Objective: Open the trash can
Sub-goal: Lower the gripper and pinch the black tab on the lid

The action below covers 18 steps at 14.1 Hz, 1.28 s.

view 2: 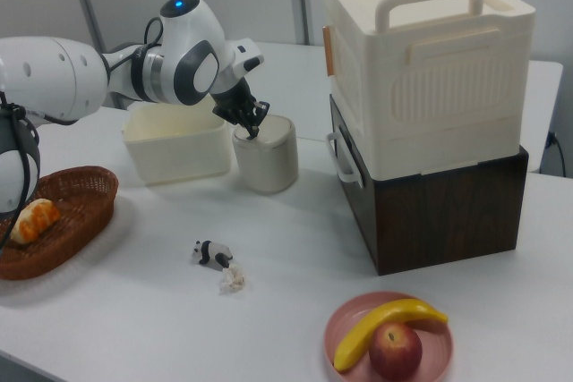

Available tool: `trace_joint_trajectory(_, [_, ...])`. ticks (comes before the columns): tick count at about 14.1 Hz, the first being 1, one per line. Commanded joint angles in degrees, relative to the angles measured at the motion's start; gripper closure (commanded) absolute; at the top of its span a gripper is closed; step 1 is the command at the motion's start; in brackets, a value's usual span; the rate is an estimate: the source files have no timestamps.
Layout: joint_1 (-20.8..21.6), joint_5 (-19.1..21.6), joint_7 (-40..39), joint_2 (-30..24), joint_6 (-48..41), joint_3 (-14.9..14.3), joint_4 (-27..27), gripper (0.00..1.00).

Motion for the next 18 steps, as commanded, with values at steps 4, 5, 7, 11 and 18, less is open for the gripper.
trace_joint_trajectory(4, [1.48, -3.1, 0.35, 1.34, 0.96, -0.48, 0.54, 1.0])
trace_joint_trajectory(5, [1.57, -3.36, 0.35, 1.34, 0.96, -0.48, 0.54, 1.0])
trace_joint_trajectory(7, [1.57, -4.15, 0.35, 1.77, 0.96, -0.48, 0.54, 1.0])
trace_joint_trajectory(11, [1.66, -5.73, 0.43, 3.0, 0.96, -0.48, 0.27, 1.0])
trace_joint_trajectory(18, [-0.1, -0.57, 4.38, -6.46, -0.01, 0.14, -1.21, 0.93])
